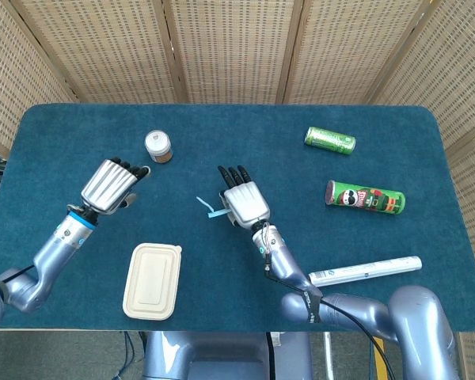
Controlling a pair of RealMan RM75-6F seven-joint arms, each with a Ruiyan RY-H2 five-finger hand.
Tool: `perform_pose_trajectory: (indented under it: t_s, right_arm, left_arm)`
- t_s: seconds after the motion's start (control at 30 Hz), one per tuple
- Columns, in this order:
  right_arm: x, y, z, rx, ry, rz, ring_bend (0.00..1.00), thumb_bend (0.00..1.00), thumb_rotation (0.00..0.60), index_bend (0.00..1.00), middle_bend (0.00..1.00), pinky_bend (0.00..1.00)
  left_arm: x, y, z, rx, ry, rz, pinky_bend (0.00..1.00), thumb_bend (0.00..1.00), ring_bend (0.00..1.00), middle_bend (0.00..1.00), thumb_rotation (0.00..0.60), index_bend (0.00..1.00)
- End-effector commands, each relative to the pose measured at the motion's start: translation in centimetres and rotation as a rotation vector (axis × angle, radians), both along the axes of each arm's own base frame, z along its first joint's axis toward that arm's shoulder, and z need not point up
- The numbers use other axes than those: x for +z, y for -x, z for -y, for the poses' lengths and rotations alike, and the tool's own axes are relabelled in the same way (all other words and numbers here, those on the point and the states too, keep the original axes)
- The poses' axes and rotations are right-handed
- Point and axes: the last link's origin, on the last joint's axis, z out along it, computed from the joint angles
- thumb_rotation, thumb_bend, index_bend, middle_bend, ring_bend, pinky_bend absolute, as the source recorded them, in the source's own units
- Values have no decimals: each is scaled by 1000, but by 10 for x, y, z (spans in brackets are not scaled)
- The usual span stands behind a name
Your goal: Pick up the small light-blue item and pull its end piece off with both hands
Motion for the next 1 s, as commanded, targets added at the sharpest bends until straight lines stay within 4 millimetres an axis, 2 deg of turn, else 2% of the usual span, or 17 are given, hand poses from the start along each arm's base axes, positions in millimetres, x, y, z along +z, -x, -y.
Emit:
perform_pose_trajectory:
  t_s: [0.03, 0.23, 0.3, 0.4, 0.5, 0.7, 0.87, 1.0]
  right_arm:
    - [0, -1, -2, 8, -5, 10, 0, 499, 600, 619, 0, 0]
    - [-1, -6, -7, 24, -12, 34, 0, 495, 600, 619, 0, 0]
    - [-1, -10, -10, 37, -10, 30, 0, 497, 600, 619, 0, 0]
    - [-1, -11, -11, 39, -5, 27, 0, 499, 600, 619, 0, 0]
    - [-1, -12, -12, 40, -4, 23, 0, 497, 600, 619, 0, 0]
    - [-1, -11, -13, 35, -1, 16, 0, 501, 600, 620, 0, 0]
    - [-2, -12, -14, 36, 0, 10, 0, 503, 600, 620, 0, 0]
    - [-3, -13, -16, 36, 0, 7, 0, 510, 600, 620, 0, 0]
  left_arm:
    - [-9, -7, -1, -11, 23, 2, 626, 189, 653, 667, 600, 432]
    - [-29, -21, -4, -28, 74, 1, 626, 158, 653, 667, 600, 432]
    - [-44, -31, -6, -23, 131, -20, 635, 77, 654, 668, 600, 425]
    - [-47, -35, -9, -33, 133, -48, 720, 0, 697, 709, 600, 356]
    - [-50, -38, -11, -44, 130, -68, 828, 0, 772, 792, 600, 300]
    - [-58, -46, -13, -60, 144, -50, 978, 0, 876, 909, 600, 292]
    - [-67, -52, -9, -66, 183, -30, 989, 0, 887, 924, 600, 295]
    - [-72, -56, -5, -68, 208, -9, 989, 63, 887, 930, 600, 370]
